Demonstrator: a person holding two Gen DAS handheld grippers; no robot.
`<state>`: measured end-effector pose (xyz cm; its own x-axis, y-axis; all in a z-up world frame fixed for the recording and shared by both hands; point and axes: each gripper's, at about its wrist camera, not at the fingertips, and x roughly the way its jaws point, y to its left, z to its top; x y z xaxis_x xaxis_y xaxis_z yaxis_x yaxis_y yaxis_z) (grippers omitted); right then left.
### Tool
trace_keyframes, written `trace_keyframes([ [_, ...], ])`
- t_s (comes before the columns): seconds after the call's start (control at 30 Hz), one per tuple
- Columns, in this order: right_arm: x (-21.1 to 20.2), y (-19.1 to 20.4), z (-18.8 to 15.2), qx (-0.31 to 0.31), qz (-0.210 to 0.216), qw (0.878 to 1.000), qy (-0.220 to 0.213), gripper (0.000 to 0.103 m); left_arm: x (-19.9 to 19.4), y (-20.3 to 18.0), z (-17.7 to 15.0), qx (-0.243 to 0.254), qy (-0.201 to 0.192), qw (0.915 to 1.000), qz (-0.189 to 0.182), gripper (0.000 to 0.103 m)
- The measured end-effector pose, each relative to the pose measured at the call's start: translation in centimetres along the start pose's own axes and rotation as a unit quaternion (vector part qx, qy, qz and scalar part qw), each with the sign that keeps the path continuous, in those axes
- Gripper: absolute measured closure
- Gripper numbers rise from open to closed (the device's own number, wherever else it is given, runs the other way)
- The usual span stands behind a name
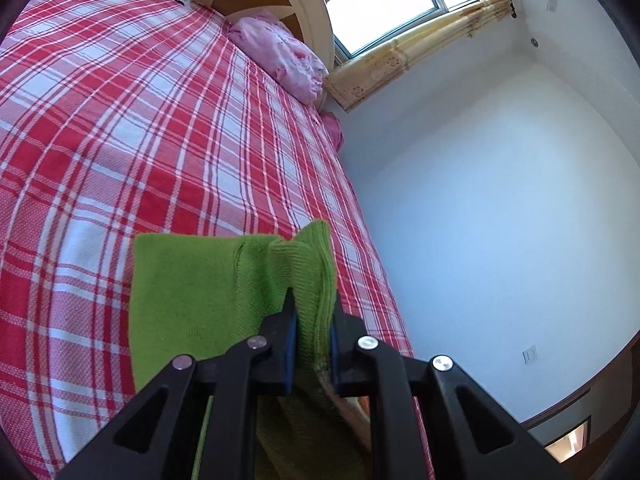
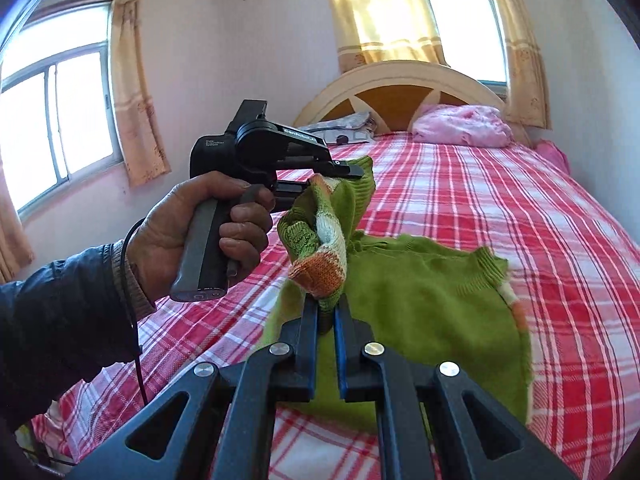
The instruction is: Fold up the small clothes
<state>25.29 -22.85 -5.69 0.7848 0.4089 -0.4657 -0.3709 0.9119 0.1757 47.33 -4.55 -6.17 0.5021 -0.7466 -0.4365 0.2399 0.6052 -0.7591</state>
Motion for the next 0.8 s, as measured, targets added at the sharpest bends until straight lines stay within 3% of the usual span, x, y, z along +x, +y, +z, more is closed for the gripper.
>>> trace_keyframes([
  [0.27,-1.5,-5.2,-1.9,0.069,-0.003,0.997,0.016,0.097,4.9,-2.3,-1.7,0.024,0.041,0.9987,0.019,0.090],
  [0.5,-2.7,-7.9,-2.9,0.092,-0.014,0.995,0.022,0.097,8.5,-4.2,-3.0,0.049,0.068,0.9961,0.029,0.090],
  [0.8,-3.0,-12.3,-6.1,0.166,-0.016,0.984,0.061,0.097,12.8,-6.5,-5.6,0.084,0.106,0.9893,0.056,0.090],
])
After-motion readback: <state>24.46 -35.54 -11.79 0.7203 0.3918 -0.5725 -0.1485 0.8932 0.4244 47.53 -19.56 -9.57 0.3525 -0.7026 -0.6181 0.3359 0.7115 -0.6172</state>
